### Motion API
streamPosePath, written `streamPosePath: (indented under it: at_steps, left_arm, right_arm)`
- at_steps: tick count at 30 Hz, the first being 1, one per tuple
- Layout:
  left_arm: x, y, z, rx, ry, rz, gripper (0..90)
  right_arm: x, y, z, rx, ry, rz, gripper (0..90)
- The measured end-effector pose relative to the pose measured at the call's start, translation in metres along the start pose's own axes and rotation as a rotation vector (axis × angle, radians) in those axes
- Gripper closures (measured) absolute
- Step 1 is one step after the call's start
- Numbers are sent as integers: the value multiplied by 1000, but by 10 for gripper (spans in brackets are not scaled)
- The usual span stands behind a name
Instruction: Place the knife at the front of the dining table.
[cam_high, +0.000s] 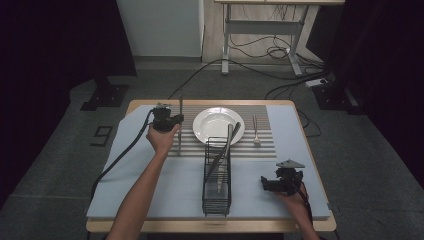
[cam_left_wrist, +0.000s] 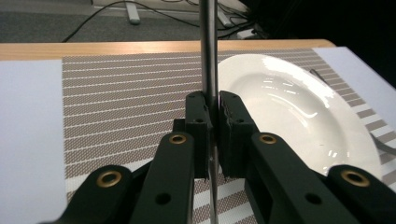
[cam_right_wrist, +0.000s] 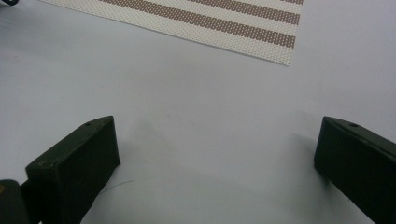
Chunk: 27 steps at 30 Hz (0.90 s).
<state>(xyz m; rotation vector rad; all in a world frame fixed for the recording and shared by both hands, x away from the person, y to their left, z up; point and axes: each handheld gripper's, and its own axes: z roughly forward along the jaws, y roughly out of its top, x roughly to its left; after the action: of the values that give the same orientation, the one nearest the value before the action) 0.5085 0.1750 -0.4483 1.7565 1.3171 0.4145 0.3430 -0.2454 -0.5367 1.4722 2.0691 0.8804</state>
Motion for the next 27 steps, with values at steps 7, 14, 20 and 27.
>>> streamPosePath:
  at_steps: [7, 14, 20, 27]
  left_arm:
    - [6, -1, 20, 37, 6, -51, 840]
    - [10, -8, 39, 64, 24, -78, 842]
    - [11, -13, 51, 81, 16, -97, 843]
    - [14, -14, 55, 88, 34, -94, 843]
  right_arm:
    - [0, 0, 0, -1, 0, 0, 0]
    - [0, 0, 0, -1, 0, 0, 0]
    - [0, 0, 0, -1, 0, 0, 0]
    - [0, 0, 0, -1, 1, 0, 0]
